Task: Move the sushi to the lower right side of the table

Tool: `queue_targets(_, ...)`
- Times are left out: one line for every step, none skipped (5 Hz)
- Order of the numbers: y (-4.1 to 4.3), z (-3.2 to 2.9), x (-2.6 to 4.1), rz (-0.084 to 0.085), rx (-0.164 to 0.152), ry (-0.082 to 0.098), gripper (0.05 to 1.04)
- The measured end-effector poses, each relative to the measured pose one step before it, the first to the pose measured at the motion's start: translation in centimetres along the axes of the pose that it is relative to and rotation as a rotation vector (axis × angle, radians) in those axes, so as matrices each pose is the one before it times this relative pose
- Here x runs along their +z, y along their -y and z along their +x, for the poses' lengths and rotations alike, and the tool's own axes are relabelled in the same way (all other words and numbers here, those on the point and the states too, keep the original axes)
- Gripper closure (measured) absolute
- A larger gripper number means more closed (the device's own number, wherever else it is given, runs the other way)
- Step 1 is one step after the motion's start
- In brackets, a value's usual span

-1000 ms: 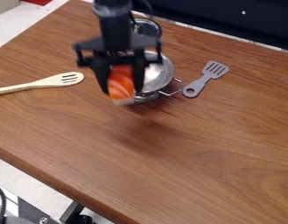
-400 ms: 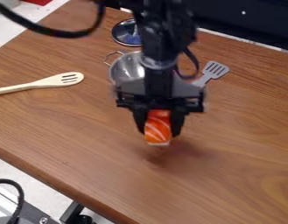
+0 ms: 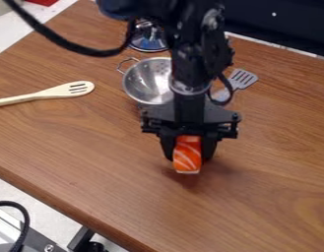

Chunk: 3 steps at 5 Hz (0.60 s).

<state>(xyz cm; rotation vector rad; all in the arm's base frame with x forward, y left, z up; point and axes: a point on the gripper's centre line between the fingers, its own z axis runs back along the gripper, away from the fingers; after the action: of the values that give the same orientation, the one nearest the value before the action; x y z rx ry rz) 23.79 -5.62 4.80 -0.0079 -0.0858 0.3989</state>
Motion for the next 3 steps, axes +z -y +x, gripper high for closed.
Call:
queue_targets(0.947,-0.384,-0.739,0.002,-0.0351,0.0058,0.525)
queue_targets(0.728,0.174,-0.173,-0.012,0.0074,-0.0056,0.452)
queue_targets(-0.413,0.281,0.108,-0.0097,-0.0099,-0.0046,0.165)
